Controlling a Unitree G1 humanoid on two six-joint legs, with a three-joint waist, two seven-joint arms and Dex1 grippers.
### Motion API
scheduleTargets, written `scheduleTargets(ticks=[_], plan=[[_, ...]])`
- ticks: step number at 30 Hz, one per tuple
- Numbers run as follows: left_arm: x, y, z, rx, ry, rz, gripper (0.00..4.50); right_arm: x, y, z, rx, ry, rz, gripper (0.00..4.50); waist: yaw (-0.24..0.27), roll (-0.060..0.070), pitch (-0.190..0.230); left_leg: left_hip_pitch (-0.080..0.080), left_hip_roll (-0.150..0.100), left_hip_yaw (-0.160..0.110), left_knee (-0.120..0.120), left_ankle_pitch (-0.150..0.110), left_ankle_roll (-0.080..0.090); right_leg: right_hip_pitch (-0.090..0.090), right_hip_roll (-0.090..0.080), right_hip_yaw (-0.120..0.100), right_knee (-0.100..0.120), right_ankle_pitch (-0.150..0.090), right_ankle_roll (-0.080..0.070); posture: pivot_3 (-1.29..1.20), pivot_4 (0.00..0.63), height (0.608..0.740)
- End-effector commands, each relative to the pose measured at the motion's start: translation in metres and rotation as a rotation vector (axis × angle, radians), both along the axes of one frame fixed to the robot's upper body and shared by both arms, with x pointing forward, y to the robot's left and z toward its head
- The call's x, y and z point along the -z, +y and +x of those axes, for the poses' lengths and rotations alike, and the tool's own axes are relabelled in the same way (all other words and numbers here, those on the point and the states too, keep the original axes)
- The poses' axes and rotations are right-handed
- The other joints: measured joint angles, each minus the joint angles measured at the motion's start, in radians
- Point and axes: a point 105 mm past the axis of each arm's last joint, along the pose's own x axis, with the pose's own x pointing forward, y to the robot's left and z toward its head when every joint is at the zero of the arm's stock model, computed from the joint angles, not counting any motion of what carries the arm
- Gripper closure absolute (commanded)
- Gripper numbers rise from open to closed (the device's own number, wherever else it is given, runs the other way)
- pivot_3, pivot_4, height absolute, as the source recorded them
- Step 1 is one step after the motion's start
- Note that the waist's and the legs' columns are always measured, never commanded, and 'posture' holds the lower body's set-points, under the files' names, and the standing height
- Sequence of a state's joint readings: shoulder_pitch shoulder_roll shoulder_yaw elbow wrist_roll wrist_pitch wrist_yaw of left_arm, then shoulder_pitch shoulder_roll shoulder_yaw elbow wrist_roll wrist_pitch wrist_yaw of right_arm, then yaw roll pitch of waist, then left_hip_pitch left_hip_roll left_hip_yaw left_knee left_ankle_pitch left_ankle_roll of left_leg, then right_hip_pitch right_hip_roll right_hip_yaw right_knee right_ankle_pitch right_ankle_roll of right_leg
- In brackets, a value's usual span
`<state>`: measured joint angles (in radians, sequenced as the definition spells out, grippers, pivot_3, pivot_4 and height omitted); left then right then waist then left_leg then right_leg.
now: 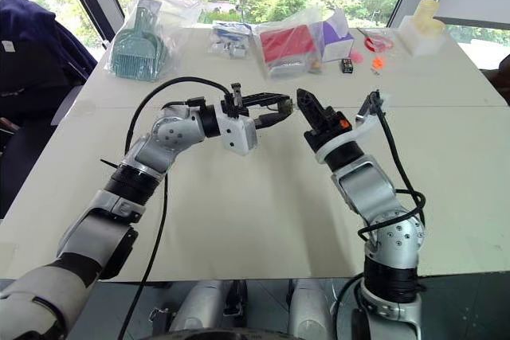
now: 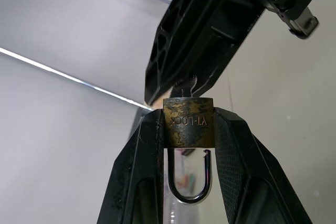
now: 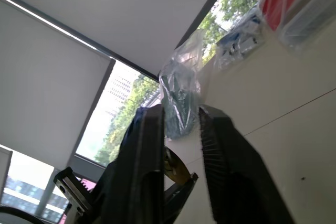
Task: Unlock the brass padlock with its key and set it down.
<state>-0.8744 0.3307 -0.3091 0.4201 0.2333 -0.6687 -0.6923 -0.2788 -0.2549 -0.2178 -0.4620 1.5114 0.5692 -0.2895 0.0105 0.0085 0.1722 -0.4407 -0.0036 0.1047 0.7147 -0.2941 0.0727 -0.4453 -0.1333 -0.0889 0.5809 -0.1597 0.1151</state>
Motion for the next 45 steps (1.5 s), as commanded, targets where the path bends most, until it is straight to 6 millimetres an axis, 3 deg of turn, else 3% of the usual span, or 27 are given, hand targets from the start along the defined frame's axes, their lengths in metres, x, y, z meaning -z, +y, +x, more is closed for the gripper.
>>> scheduleTargets(ticks=[1,3,7,12,27,31,35,40,42,45], plan=[[-0.016,0.001,-0.001,0.026,0.023,-0.021,3.75,-0.025,-0.010,-0.013,-0.038,-0.136,-0.112,1.46,0.000,0.000,0.000,0.000,0.000,0.000,0.000,0.000,0.000,0.000,0.000,0.000,0.000,0.000,0.000,0.00,0.150,0.735],[-0.015,0.001,-0.001,0.030,0.055,-0.015,3.75,-0.026,-0.012,-0.018,-0.077,-0.170,-0.228,0.46,0.001,0.000,0.000,0.000,0.000,0.000,0.000,0.000,0.000,0.000,0.000,0.000,0.000,0.000,0.000,0.00,0.150,0.735],[-0.012,-0.001,-0.003,0.043,0.042,0.018,3.75,-0.020,-0.011,-0.023,-0.152,-0.196,-0.415,0.46,0.001,0.000,0.000,0.000,0.001,0.000,0.000,0.000,0.001,0.000,0.000,0.000,-0.001,0.000,0.000,0.00,0.150,0.735],[-0.015,-0.006,-0.009,0.071,0.042,0.011,3.75,-0.010,-0.002,-0.024,-0.231,-0.214,-0.530,0.46,0.004,0.000,0.000,0.000,0.001,0.000,0.000,0.000,0.001,0.000,0.000,0.000,-0.001,0.000,0.000,0.00,0.150,0.735],[-0.019,-0.011,-0.025,0.121,0.042,0.011,3.75,-0.008,0.001,-0.011,-0.237,-0.236,-0.488,0.46,0.003,0.000,0.000,0.000,0.000,0.000,0.001,-0.001,0.001,0.000,-0.001,0.000,-0.001,0.000,0.000,0.00,0.150,0.735],[-0.019,-0.011,-0.026,0.126,0.038,0.008,3.75,-0.008,0.004,-0.011,-0.243,-0.237,-0.480,2.31,0.003,0.000,0.000,0.000,0.000,0.000,0.001,-0.001,0.001,0.000,-0.001,0.000,-0.001,0.000,0.000,0.00,0.150,0.735],[-0.022,-0.010,-0.024,0.113,0.037,0.000,3.75,-0.006,0.006,-0.012,-0.253,-0.231,-0.478,4.47,0.003,0.000,0.000,0.000,0.000,0.000,0.001,-0.001,0.001,0.000,-0.001,0.000,-0.001,0.000,0.000,0.00,0.150,0.735],[-0.023,-0.009,-0.021,0.102,0.042,0.005,3.75,-0.002,0.009,-0.013,-0.270,-0.220,-0.494,4.49,0.003,0.000,0.000,0.000,0.000,0.000,0.001,-0.001,0.001,0.000,-0.001,0.000,-0.001,0.000,0.000,0.00,0.150,0.735],[-0.019,-0.007,-0.020,0.103,0.082,0.025,2.73,-0.001,0.009,-0.013,-0.265,-0.217,-0.498,4.50,0.002,0.000,0.000,0.000,0.000,0.000,0.001,-0.001,0.001,0.000,-0.001,0.000,-0.001,0.000,0.000,0.00,0.150,0.735],[-0.016,-0.005,-0.019,0.103,0.134,0.032,1.63,0.000,0.008,-0.011,-0.252,-0.212,-0.503,4.50,0.002,0.000,0.000,0.000,0.000,0.000,0.001,-0.001,0.001,0.000,-0.001,0.000,-0.001,0.000,0.000,0.00,0.150,0.735]])
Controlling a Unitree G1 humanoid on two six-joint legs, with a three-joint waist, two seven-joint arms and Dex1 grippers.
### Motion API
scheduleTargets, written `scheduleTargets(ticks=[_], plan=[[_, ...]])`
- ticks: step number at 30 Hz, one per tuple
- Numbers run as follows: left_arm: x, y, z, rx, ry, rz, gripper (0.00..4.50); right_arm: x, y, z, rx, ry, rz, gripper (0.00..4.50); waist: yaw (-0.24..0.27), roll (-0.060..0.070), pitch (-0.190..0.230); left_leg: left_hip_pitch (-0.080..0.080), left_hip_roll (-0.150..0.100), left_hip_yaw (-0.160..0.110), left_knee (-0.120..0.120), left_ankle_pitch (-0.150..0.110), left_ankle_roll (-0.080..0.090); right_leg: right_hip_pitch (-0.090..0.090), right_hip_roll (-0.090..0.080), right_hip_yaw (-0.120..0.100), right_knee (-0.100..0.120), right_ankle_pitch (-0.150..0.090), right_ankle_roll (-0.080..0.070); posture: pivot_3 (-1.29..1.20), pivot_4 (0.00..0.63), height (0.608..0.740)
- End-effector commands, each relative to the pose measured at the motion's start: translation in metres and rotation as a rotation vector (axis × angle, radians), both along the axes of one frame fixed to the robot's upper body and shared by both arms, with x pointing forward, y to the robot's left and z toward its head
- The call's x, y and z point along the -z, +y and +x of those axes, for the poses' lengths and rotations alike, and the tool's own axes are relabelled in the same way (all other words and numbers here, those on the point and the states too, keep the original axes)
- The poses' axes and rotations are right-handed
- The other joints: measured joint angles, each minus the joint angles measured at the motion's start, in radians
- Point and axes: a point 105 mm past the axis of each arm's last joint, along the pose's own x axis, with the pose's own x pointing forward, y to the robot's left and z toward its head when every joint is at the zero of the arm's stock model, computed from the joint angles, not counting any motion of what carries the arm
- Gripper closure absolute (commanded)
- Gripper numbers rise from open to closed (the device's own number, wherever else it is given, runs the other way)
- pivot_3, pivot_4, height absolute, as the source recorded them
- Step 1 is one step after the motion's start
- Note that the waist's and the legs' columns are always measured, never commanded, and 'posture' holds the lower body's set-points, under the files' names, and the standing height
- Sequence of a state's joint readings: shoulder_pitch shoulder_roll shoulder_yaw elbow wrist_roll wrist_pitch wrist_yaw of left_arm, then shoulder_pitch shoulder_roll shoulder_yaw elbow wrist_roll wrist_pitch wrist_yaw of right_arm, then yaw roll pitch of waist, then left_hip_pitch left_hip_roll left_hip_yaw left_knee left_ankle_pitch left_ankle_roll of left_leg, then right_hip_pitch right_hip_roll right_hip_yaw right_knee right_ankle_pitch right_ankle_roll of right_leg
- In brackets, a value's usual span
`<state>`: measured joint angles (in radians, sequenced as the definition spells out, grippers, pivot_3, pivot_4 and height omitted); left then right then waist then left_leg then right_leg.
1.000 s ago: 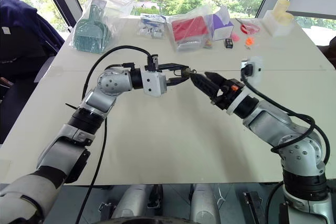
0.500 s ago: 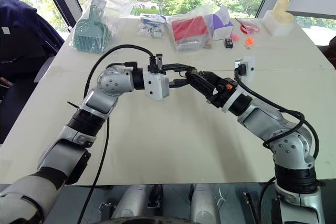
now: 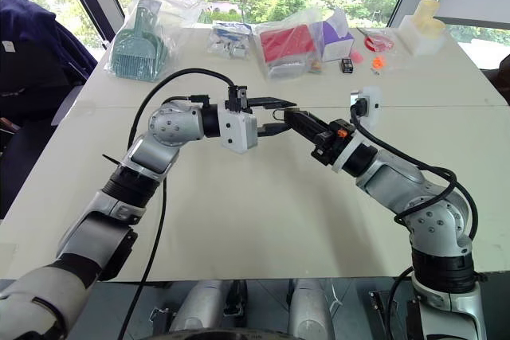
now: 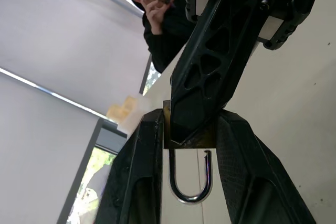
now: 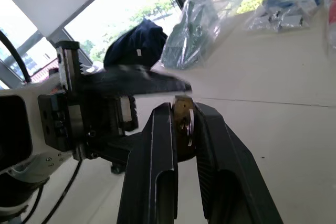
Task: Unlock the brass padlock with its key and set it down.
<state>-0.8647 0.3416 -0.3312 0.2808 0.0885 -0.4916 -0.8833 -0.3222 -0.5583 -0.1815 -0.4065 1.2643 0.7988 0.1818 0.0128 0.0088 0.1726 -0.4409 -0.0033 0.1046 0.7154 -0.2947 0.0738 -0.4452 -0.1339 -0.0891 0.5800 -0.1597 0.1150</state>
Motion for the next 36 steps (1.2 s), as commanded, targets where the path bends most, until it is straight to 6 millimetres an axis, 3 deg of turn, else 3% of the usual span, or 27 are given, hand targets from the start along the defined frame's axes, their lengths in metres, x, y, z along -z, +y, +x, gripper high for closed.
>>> scheduleTargets(ticks=[1,4,7,10,27,36], plan=[[-0.012,0.004,-0.001,0.008,0.035,-0.034,1.29,-0.008,0.000,-0.001,0.012,-0.036,0.006,4.50,0.000,0.000,0.000,0.000,0.000,0.000,0.000,0.000,0.000,0.000,0.000,0.000,0.000,0.000,0.000,0.00,0.150,0.735],[-0.011,0.014,0.008,-0.031,0.247,-0.060,0.03,-0.007,-0.002,0.000,0.024,-0.036,0.002,4.50,0.000,0.000,0.000,0.000,0.000,0.000,0.000,0.000,0.000,0.000,0.000,0.000,0.000,0.000,0.000,0.00,0.150,0.735],[-0.015,0.020,0.015,-0.044,0.444,-0.101,0.03,-0.007,-0.005,0.000,0.034,-0.037,0.000,4.50,-0.001,0.000,0.000,0.000,0.000,0.000,0.000,0.000,0.000,0.000,0.000,0.000,0.000,0.000,0.000,0.00,0.150,0.735],[-0.020,0.023,0.024,-0.066,0.489,-0.123,0.03,-0.008,-0.005,0.001,0.036,-0.040,0.002,4.50,0.001,0.000,0.000,0.000,0.000,0.000,0.000,0.000,0.000,0.000,0.001,0.000,0.000,0.000,0.000,0.00,0.150,0.735],[-0.007,0.010,0.051,-0.125,0.481,-0.142,0.03,-0.015,0.009,-0.009,-0.010,-0.060,0.048,4.50,0.000,0.000,0.000,0.000,0.000,0.000,0.000,0.000,0.000,0.001,0.000,0.000,0.000,0.000,0.000,0.00,0.150,0.735],[-0.014,0.006,0.056,-0.135,0.447,-0.194,0.03,-0.011,0.017,-0.014,-0.040,-0.045,0.056,4.50,0.000,0.000,0.000,0.000,0.000,0.000,0.000,0.000,0.000,0.000,0.000,0.000,0.000,0.000,0.000,0.00,0.150,0.735]])
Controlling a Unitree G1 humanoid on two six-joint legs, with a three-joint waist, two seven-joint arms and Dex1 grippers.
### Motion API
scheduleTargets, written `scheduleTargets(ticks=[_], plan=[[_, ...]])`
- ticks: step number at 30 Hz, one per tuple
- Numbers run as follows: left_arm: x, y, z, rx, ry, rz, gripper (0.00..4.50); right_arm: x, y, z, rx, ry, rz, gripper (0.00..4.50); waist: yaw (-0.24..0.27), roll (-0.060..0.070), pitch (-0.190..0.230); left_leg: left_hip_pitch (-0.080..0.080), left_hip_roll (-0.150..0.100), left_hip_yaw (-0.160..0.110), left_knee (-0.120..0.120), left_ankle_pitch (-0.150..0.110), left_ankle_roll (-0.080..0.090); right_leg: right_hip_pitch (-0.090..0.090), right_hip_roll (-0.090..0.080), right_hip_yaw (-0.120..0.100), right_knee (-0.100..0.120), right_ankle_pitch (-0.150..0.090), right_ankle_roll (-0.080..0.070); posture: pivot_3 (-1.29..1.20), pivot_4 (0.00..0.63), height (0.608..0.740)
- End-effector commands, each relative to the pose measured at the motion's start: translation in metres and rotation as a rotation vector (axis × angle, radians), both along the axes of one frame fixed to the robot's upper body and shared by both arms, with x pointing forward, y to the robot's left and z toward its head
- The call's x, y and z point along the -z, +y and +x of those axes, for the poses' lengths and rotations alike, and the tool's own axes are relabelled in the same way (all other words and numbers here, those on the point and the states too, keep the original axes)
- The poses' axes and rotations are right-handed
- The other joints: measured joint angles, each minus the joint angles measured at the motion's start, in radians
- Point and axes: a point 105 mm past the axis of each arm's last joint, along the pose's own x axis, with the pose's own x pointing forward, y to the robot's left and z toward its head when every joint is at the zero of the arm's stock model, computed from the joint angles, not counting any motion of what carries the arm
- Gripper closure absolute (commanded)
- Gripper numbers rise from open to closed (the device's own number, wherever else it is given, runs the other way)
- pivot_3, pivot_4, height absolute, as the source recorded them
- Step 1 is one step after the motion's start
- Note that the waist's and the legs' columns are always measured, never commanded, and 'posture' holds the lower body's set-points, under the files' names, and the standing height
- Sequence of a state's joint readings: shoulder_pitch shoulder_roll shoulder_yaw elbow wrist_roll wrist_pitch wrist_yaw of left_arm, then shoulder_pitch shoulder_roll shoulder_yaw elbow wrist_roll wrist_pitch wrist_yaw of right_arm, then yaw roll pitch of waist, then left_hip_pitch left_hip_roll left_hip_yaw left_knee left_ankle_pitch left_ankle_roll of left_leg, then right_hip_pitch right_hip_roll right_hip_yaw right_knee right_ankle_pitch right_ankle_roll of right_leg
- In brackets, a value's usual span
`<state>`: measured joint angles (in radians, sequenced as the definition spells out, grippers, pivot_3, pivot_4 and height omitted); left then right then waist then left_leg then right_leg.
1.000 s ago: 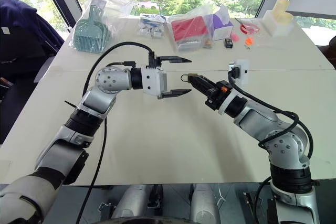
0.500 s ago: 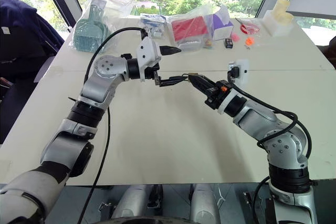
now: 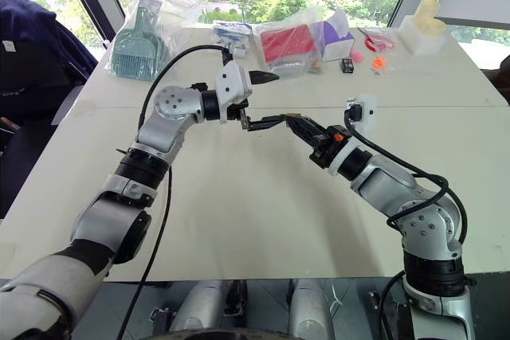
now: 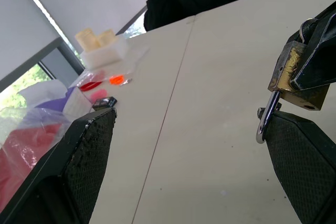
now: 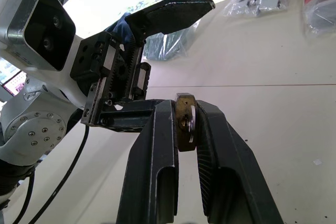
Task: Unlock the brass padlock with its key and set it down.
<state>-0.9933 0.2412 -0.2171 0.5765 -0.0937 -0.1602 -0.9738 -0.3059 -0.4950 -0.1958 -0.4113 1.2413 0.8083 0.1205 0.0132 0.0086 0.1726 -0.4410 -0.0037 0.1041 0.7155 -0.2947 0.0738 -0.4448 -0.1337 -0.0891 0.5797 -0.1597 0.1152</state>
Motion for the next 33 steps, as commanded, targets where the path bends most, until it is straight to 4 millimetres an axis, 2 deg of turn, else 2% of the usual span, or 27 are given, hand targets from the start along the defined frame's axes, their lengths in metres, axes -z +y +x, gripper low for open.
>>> scheduleTargets(ticks=[1,9,14,29,33], plan=[[-0.019,-0.003,0.001,-0.009,-0.047,-0.050,0.03,-0.019,0.017,-0.016,-0.090,-0.083,0.025,4.50,-0.001,0.000,0.000,0.000,0.000,0.000,0.000,0.000,0.000,0.000,0.000,0.000,0.000,0.000,0.000,0.00,0.150,0.735],[-0.014,0.006,-0.017,0.097,0.055,-0.006,0.03,-0.019,0.009,-0.010,-0.037,-0.086,0.018,4.50,0.000,0.000,0.000,0.000,0.000,0.000,0.000,0.000,0.000,-0.001,0.000,0.000,0.000,0.000,0.000,0.00,0.150,0.735],[-0.011,0.009,-0.021,0.105,0.079,0.010,0.03,-0.019,0.010,-0.008,-0.036,-0.089,0.016,4.50,-0.001,0.000,0.000,0.000,0.000,0.000,0.000,0.000,0.000,0.000,0.000,0.000,0.000,0.000,0.000,0.00,0.150,0.735],[-0.013,0.001,-0.003,0.029,0.021,0.005,0.03,-0.018,0.018,-0.015,-0.081,-0.080,0.022,4.50,0.000,0.000,0.000,0.000,0.000,0.000,0.000,0.000,0.000,0.000,0.000,0.000,0.000,0.000,0.000,0.00,0.150,0.735],[-0.020,-0.003,0.004,0.008,0.001,-0.028,0.03,-0.016,0.020,-0.017,-0.092,-0.073,0.024,4.50,0.000,0.000,0.000,0.000,0.000,0.000,0.000,0.000,0.000,0.000,0.000,0.000,0.000,0.000,0.000,0.00,0.150,0.735]])
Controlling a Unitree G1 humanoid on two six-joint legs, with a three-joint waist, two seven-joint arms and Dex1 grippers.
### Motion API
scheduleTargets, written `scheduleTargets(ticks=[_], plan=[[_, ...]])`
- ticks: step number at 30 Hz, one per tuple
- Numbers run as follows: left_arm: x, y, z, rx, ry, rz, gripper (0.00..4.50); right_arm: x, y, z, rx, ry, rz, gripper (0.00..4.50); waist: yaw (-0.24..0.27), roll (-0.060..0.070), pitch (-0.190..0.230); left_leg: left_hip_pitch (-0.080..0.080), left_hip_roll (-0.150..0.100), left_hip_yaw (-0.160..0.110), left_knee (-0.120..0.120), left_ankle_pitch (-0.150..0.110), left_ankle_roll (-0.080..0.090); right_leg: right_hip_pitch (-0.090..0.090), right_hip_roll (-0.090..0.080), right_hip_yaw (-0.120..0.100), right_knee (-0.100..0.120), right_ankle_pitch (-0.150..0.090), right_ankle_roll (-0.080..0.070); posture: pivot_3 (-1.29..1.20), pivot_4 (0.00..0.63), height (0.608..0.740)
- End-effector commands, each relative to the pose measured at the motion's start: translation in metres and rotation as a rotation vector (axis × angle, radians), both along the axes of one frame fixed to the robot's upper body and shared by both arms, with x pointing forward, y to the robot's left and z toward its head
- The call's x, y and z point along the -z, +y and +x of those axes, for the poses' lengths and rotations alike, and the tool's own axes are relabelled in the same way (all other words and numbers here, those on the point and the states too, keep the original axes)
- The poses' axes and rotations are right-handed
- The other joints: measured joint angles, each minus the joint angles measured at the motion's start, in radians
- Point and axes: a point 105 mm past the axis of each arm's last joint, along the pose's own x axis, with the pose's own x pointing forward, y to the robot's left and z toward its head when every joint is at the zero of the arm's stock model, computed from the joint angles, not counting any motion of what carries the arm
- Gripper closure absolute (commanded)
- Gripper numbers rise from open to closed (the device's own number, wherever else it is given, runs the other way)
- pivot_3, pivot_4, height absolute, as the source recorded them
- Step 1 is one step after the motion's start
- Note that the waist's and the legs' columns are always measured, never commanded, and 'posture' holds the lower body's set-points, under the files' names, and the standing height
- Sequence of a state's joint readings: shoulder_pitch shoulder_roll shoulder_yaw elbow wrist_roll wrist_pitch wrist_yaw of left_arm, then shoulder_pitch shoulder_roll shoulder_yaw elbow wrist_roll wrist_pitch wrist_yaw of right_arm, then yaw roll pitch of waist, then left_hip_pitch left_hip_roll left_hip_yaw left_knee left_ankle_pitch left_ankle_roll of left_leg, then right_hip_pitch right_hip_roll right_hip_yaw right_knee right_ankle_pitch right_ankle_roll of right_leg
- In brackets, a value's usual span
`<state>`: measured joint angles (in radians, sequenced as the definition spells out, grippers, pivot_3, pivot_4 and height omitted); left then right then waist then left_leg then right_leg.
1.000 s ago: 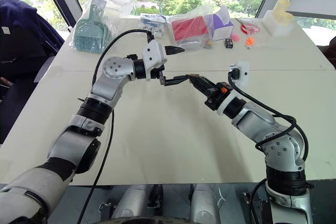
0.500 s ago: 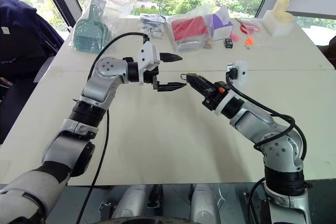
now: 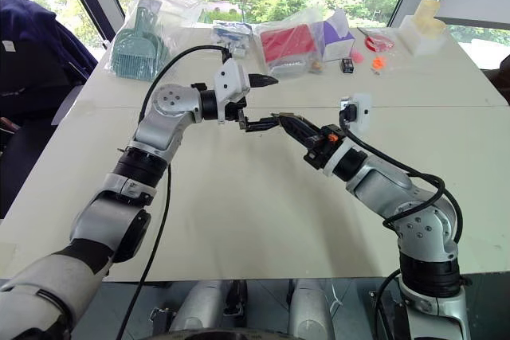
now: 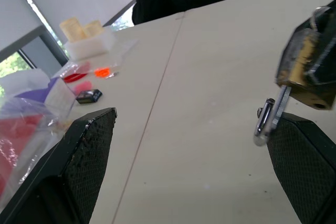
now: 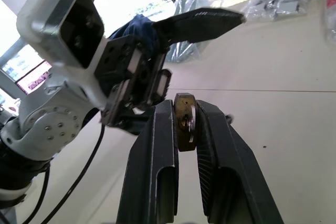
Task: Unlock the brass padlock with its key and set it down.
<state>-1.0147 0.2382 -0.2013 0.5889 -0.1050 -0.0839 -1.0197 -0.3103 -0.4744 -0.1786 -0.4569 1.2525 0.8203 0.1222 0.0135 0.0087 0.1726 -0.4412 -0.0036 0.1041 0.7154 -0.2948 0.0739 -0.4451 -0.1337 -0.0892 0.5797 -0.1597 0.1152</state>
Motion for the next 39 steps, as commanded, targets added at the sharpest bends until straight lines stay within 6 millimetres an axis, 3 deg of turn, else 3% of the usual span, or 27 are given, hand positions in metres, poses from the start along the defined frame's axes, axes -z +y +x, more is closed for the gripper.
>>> scheduleTargets(ticks=[1,11,16,19,21,25,29,35,39], plan=[[-0.022,-0.004,0.002,-0.005,-0.073,-0.049,0.03,-0.010,0.008,-0.010,-0.039,-0.045,0.020,4.50,-0.001,0.000,0.000,0.000,0.000,0.000,0.000,0.000,0.000,0.000,0.000,0.000,0.000,0.000,0.000,0.00,0.150,0.735],[-0.021,-0.004,0.004,-0.021,-0.077,-0.066,0.03,-0.005,0.009,-0.010,-0.039,-0.026,0.024,4.50,-0.001,0.000,0.000,0.000,0.000,0.000,0.000,0.000,0.000,0.000,0.000,0.000,0.000,0.000,0.000,0.00,0.150,0.735],[0.010,0.012,0.004,-0.031,0.028,0.035,0.03,-0.003,0.000,-0.002,0.018,0.002,0.044,4.50,-0.003,0.000,0.000,0.000,0.000,0.000,0.000,0.000,0.000,0.000,0.000,0.000,0.000,0.000,0.000,0.00,0.150,0.735],[0.037,0.039,-0.005,-0.037,0.171,0.076,0.03,0.024,-0.013,0.007,0.084,0.137,-0.003,4.50,-0.010,0.000,0.000,0.000,0.000,0.000,0.000,0.000,0.000,0.000,0.000,0.000,0.000,0.000,0.000,0.00,0.150,0.735],[0.044,0.048,-0.014,-0.031,0.247,0.073,0.03,0.037,-0.016,0.009,0.092,0.201,-0.025,4.50,-0.014,0.000,0.000,0.001,0.001,0.000,-0.001,0.000,-0.001,-0.001,0.000,0.000,0.001,0.000,0.000,0.00,0.150,0.735],[0.051,0.063,-0.046,0.024,0.449,0.046,0.03,0.049,-0.010,0.010,0.047,0.301,0.096,4.50,-0.009,0.000,0.000,-0.001,0.001,0.000,-0.001,0.004,-0.007,-0.002,0.000,0.000,0.002,0.000,0.000,0.00,0.150,0.735],[0.055,0.067,-0.069,0.035,0.531,0.043,0.03,0.060,-0.006,0.019,0.024,0.382,0.114,4.50,-0.006,0.001,0.000,-0.001,0.001,-0.001,-0.001,0.003,-0.006,-0.001,0.000,0.000,0.001,-0.002,-0.003,0.00,0.150,0.735],[0.055,0.067,-0.075,-0.012,0.552,-0.003,0.03,0.096,-0.004,0.029,0.026,0.489,-0.118,4.50,-0.005,0.001,0.000,0.000,0.000,-0.001,-0.001,0.004,-0.007,-0.002,0.000,0.000,0.001,-0.002,-0.004,0.00,0.150,0.735],[0.057,0.065,-0.077,-0.018,0.554,-0.008,0.00,0.096,-0.002,0.030,-0.004,0.469,-0.140,2.65,-0.007,0.001,0.000,-0.001,0.000,-0.001,-0.001,0.004,-0.007,-0.002,0.001,0.000,0.002,-0.002,-0.003,0.00,0.150,0.735]])
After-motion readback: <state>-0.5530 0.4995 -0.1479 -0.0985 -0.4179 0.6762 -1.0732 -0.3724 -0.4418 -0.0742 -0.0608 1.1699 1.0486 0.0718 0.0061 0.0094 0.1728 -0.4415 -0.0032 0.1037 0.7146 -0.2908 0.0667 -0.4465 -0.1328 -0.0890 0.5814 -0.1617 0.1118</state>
